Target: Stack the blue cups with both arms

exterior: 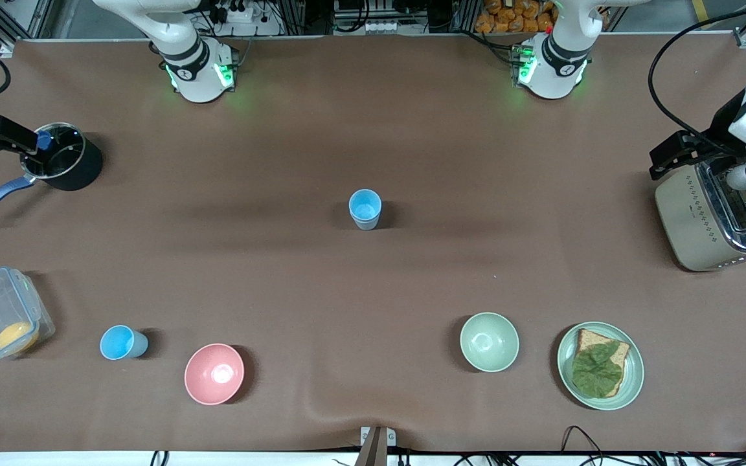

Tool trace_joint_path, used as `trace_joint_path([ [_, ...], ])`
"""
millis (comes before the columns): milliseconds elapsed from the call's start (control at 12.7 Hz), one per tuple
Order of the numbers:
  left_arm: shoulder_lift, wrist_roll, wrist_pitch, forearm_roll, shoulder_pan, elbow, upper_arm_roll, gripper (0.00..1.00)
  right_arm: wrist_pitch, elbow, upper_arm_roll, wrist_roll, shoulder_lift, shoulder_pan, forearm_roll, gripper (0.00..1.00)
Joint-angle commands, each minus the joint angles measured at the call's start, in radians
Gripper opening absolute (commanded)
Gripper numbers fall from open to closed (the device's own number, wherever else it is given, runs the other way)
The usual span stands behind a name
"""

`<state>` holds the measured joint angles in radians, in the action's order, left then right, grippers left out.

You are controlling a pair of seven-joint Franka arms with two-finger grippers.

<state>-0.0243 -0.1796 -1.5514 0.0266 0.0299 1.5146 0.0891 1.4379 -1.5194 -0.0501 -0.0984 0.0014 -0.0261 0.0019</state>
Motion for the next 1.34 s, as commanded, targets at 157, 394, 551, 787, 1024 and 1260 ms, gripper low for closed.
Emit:
trace_joint_path([
  [157, 0.014, 0.029, 0.010, -0.024, -0.004, -0.004, -0.005, 1.00, -0.016, -0.019, 0.056, 0.003, -0.018, -0.035, -0.007, 1.00],
  [394, 0.014, 0.029, 0.020, -0.017, -0.002, -0.004, -0.005, 1.00, -0.008, -0.019, 0.056, 0.003, -0.017, -0.035, -0.007, 1.00],
  [551, 0.014, 0.029, 0.030, -0.016, -0.004, -0.002, -0.006, 1.00, -0.004, -0.021, 0.056, 0.003, -0.015, -0.029, -0.007, 1.00],
  [787, 0.014, 0.029, 0.043, -0.013, -0.004, -0.002, -0.006, 1.00, -0.001, -0.021, 0.058, 0.003, -0.012, -0.018, -0.007, 1.00],
  [1024, 0.012, 0.028, 0.047, -0.011, -0.004, -0.002, -0.006, 1.00, -0.001, -0.022, 0.058, 0.003, -0.011, -0.005, -0.007, 1.00],
  [1260, 0.012, 0.029, 0.047, -0.011, -0.005, -0.002, -0.008, 1.00, -0.007, -0.019, 0.055, 0.003, -0.015, -0.009, -0.007, 1.00],
])
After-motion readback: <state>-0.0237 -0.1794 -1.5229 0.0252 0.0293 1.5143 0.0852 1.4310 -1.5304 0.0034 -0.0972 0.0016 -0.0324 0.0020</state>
